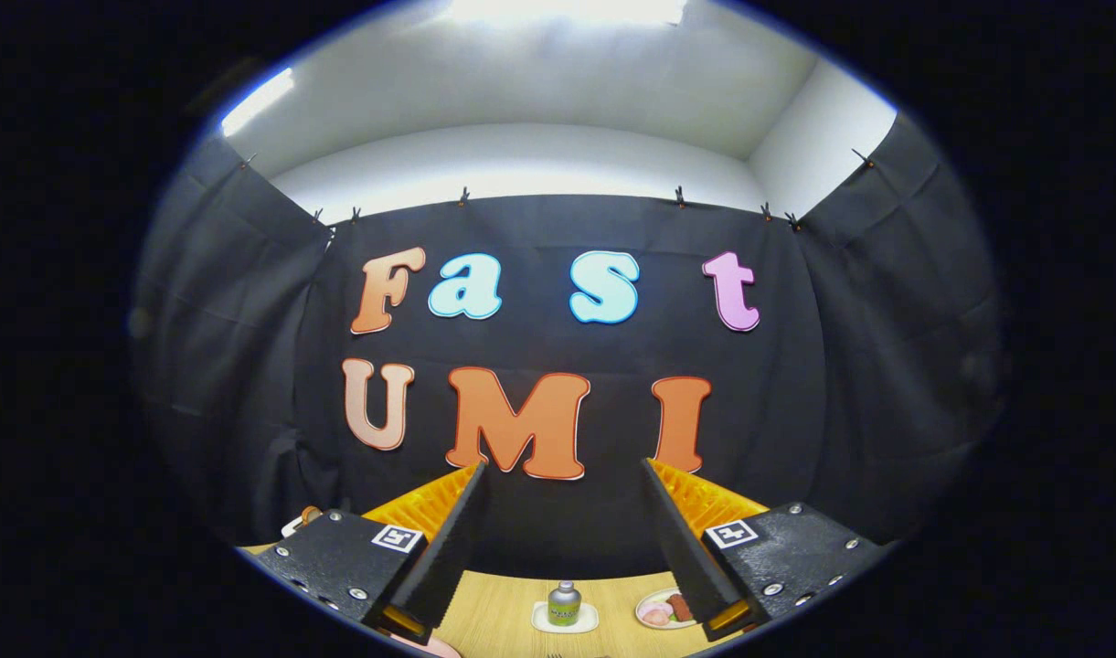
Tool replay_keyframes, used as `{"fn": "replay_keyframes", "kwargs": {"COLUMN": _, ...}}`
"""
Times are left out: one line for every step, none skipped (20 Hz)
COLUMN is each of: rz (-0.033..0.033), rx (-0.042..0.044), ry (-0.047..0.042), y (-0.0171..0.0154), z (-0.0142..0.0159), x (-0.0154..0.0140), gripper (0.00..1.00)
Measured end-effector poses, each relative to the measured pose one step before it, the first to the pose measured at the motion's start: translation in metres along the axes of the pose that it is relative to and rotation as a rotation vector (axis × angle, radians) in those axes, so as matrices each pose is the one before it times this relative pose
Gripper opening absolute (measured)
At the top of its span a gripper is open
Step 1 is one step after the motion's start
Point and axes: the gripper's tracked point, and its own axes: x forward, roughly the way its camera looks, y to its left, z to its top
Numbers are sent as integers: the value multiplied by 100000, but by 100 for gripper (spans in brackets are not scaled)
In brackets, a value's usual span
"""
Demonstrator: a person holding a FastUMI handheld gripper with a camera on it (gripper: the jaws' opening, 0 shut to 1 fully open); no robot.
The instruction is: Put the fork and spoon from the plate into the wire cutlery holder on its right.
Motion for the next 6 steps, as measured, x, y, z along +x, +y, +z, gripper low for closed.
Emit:
{"fn": "replay_keyframes", "kwargs": {"rz": 416, "rx": 195, "ry": -210, "y": 173, "z": 24, "x": -92, "gripper": 97}}
{"fn": "replay_keyframes", "kwargs": {"rz": 19, "rx": 540, "ry": 47, "y": 31, "z": -68, "x": -83, "gripper": 97}}
{"fn": "replay_keyframes", "kwargs": {"rz": 742, "rx": 485, "ry": -257, "y": 166, "z": 77, "x": -65, "gripper": 97}}
{"fn": "replay_keyframes", "kwargs": {"rz": 58, "rx": 395, "ry": -307, "y": 65, "z": -62, "x": -78, "gripper": 97}}
{"fn": "replay_keyframes", "kwargs": {"rz": 519, "rx": 327, "ry": -443, "y": 101, "z": -18, "x": -88, "gripper": 97}}
{"fn": "replay_keyframes", "kwargs": {"rz": 253, "rx": 68, "ry": -847, "y": 90, "z": 141, "x": -145, "gripper": 97}}
